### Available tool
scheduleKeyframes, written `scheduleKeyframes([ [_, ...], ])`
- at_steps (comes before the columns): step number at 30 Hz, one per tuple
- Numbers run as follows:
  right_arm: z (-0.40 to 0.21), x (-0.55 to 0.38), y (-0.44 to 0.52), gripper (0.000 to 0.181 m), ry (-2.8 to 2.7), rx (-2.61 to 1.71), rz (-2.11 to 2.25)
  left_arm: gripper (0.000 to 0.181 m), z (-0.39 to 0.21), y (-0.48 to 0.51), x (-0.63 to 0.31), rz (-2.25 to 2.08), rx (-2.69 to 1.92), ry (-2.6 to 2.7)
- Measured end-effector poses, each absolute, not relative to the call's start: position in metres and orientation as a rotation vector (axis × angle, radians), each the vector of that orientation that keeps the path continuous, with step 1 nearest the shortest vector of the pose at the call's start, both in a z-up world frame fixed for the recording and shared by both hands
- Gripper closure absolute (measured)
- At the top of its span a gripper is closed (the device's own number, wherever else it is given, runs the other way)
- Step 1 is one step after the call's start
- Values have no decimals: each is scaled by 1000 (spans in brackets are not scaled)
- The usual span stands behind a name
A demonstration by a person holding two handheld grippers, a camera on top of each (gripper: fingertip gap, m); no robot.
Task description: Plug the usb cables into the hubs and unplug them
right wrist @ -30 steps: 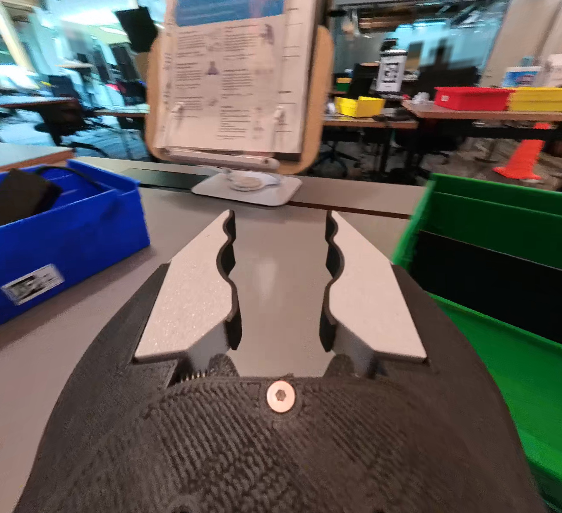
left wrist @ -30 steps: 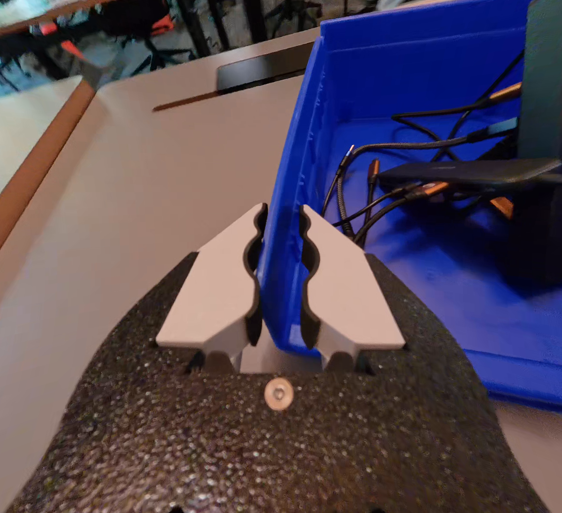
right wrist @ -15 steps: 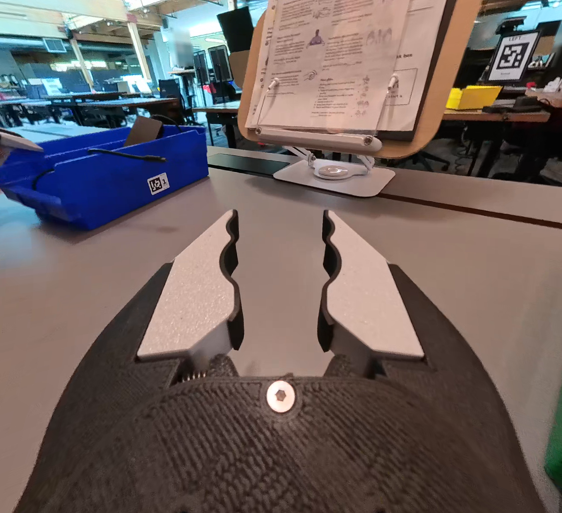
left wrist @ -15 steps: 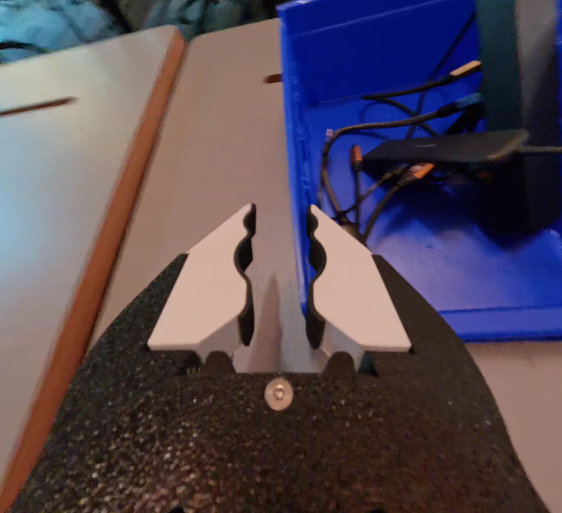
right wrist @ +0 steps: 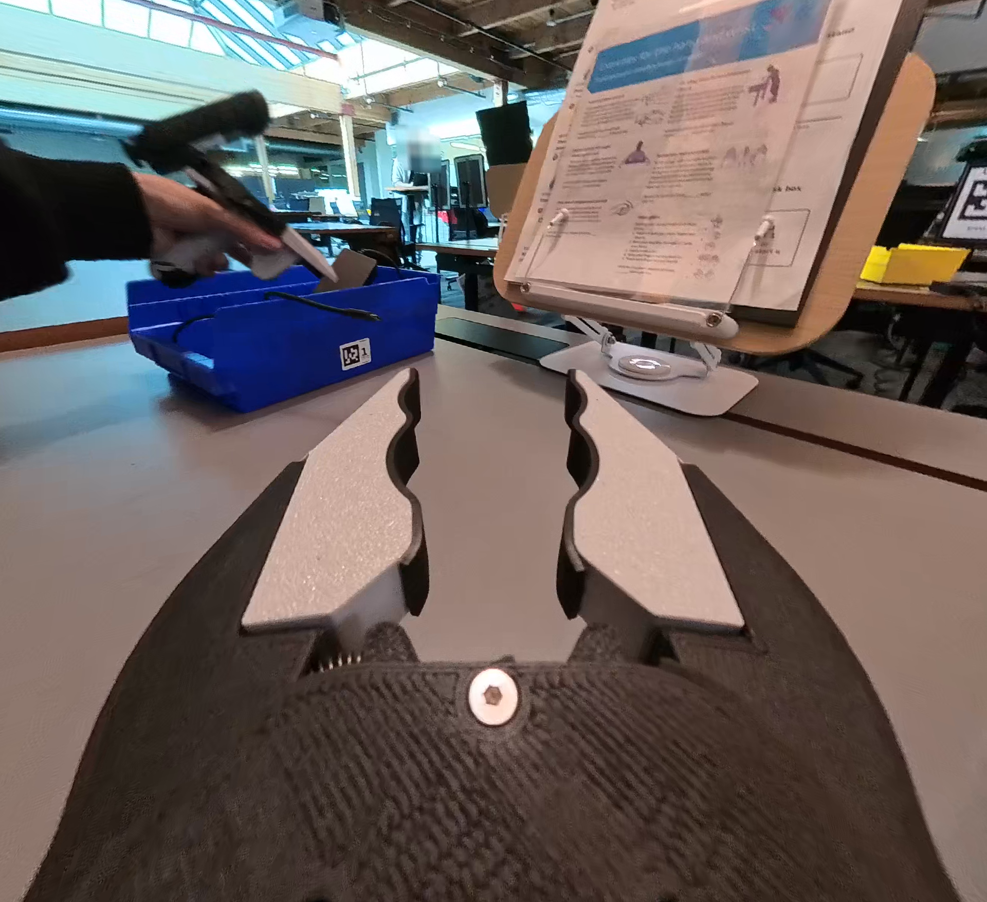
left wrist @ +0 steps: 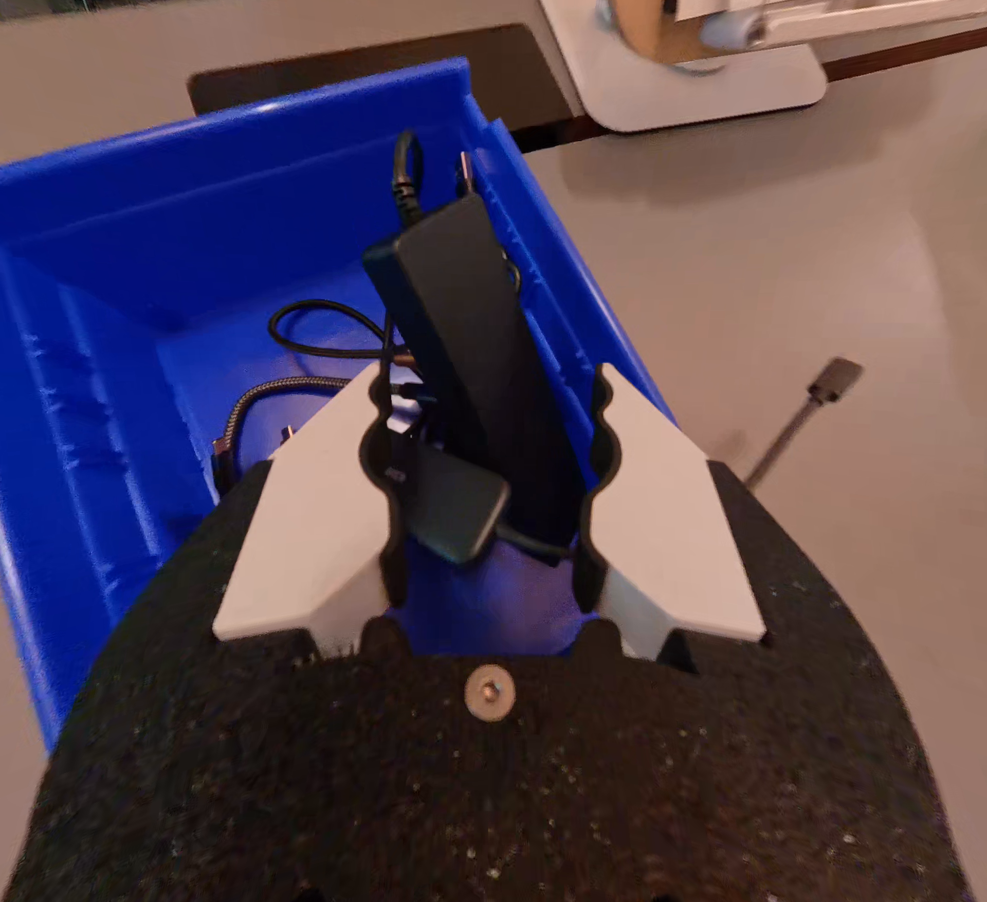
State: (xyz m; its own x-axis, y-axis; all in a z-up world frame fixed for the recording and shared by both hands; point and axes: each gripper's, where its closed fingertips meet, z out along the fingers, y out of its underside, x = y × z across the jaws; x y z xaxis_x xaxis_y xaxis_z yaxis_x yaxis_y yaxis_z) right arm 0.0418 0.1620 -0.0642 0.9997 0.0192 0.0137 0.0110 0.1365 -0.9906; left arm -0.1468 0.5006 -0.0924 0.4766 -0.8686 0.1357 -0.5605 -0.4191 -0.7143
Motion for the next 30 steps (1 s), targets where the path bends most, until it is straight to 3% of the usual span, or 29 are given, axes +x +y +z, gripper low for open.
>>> scheduleKeyframes([
  [1,-63,40,162,127,-36,-1427,18,108,-98,505,-142,-682,-2150,1184],
  [3,-63,36,161,127,-54,-1425,37,111,-101,513,-130,-735,-2136,1186],
  [10,-70,35,162,127,-73,-1458,30,157,-103,504,-111,-1035,-2154,1115],
  [13,-70,36,161,128,-68,-1458,25,159,-62,503,-112,-1073,-1976,1122],
  [23,-75,34,164,129,-81,-1491,15,159,159,465,-150,-1224,-1393,980],
  [26,-75,35,164,129,-71,-1489,21,159,181,455,-150,-1140,-1341,987],
  [30,-73,38,162,130,-52,-1469,32,160,169,461,-149,-975,-1364,1024],
])
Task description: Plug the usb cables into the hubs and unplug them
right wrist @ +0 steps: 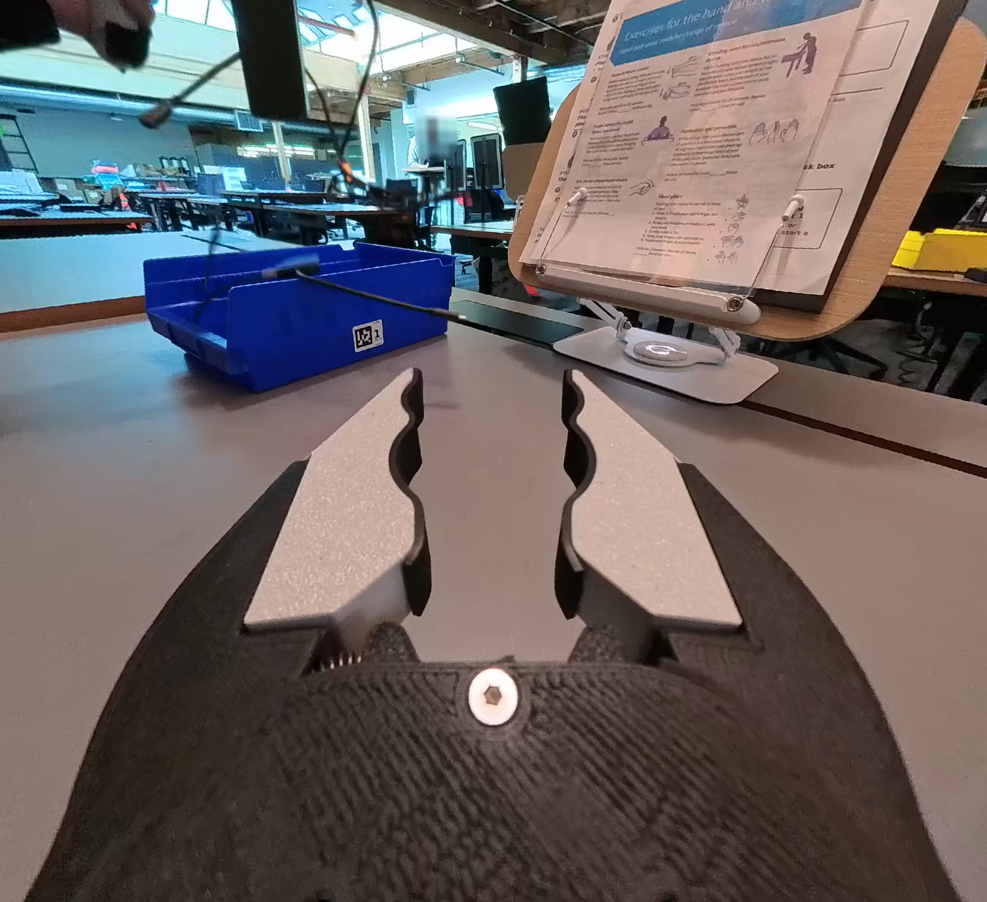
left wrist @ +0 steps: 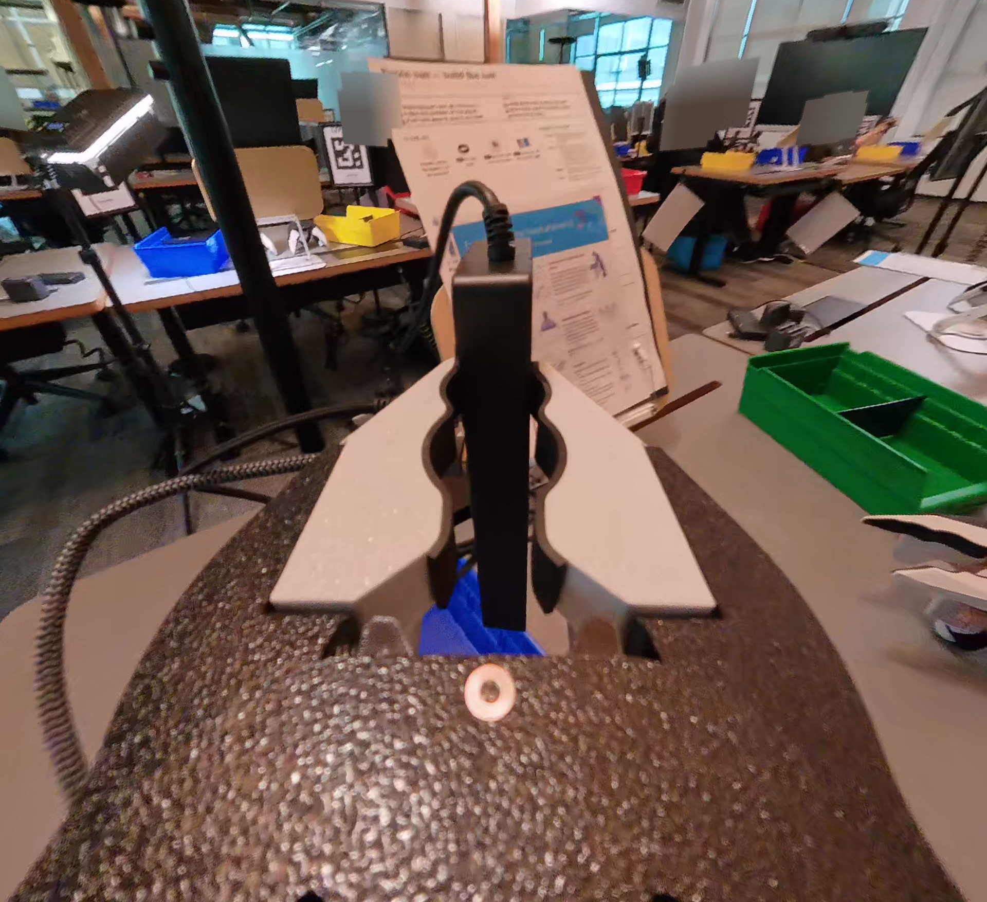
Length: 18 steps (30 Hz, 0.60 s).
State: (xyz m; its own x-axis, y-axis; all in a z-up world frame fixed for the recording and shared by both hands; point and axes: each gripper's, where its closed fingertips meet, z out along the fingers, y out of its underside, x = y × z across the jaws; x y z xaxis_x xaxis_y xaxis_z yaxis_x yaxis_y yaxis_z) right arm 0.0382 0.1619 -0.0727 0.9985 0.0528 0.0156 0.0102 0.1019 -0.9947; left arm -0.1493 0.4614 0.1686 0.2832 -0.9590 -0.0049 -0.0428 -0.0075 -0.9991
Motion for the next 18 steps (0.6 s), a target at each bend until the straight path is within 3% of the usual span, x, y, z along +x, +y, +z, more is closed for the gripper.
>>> scheduleKeyframes([
  [7,-73,38,163,131,-52,-1474,43,159,143,465,-146,-901,-1407,1038],
  [14,-73,36,164,127,-69,-1471,44,159,183,405,-125,-1064,-1208,1126],
  [18,-42,30,157,115,-67,-1388,72,159,213,334,-107,-1241,-1021,1230],
])
